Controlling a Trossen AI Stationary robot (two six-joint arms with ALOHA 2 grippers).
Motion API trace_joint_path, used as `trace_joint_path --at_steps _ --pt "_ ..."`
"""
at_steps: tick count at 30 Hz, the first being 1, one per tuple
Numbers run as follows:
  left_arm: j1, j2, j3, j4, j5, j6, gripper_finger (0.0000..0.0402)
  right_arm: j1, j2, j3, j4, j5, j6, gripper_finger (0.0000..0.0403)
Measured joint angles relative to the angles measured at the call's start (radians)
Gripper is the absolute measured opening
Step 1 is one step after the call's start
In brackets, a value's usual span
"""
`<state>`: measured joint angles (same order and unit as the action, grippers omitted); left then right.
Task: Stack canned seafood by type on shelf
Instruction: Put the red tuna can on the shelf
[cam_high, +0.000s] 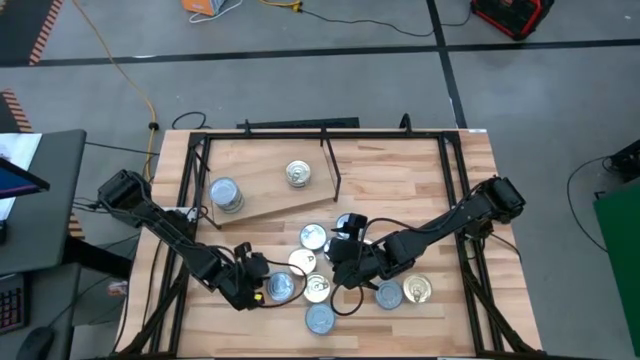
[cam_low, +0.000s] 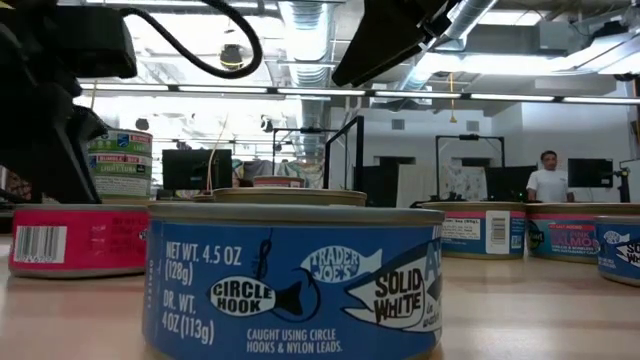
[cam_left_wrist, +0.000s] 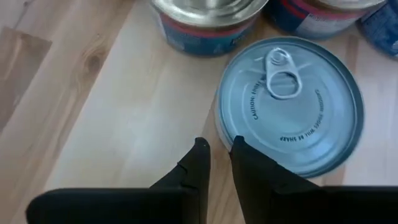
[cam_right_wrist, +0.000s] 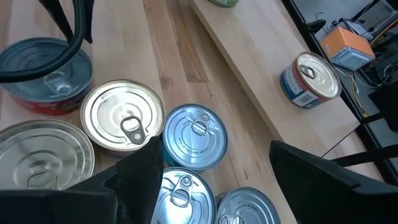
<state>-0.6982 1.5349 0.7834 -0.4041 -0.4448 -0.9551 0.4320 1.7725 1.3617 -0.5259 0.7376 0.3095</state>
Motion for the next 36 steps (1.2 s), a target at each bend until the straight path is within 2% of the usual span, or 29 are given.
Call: trace_joint_path --at_steps 7,12,19,24,31,36 --pt "0.000 0.007 -0.042 0.008 0.041 -0.005 0.0005 0.000 0.000 0.000 0.006 0.000 -0.003 0.0324" --pt "0.000 0.005 -0.046 0.008 0.026 -0.012 0.0009 0.000 0.000 0.000 0.035 -0.005 -0.003 0.0324" --pt "-0.001 -0.016 -0.046 0.009 0.024 0.006 0.0001 0.005 0.064 -0.002 0.142 -0.087 -0.056 0.0324" --pt "-0.007 -0.056 -0.046 0.014 0.006 0.085 0.0001 0.004 0.066 -0.001 0.149 -0.085 -0.056 0.0324" --pt "-0.002 -0.068 -0.026 0.012 -0.202 0.294 0.0001 -0.001 0.057 0.000 0.180 -0.086 -0.077 0.0324" --pt "0.032 -0.060 -0.029 0.013 -0.268 0.471 0.0006 -0.003 0.065 -0.001 0.172 -0.085 -0.073 0.0324"
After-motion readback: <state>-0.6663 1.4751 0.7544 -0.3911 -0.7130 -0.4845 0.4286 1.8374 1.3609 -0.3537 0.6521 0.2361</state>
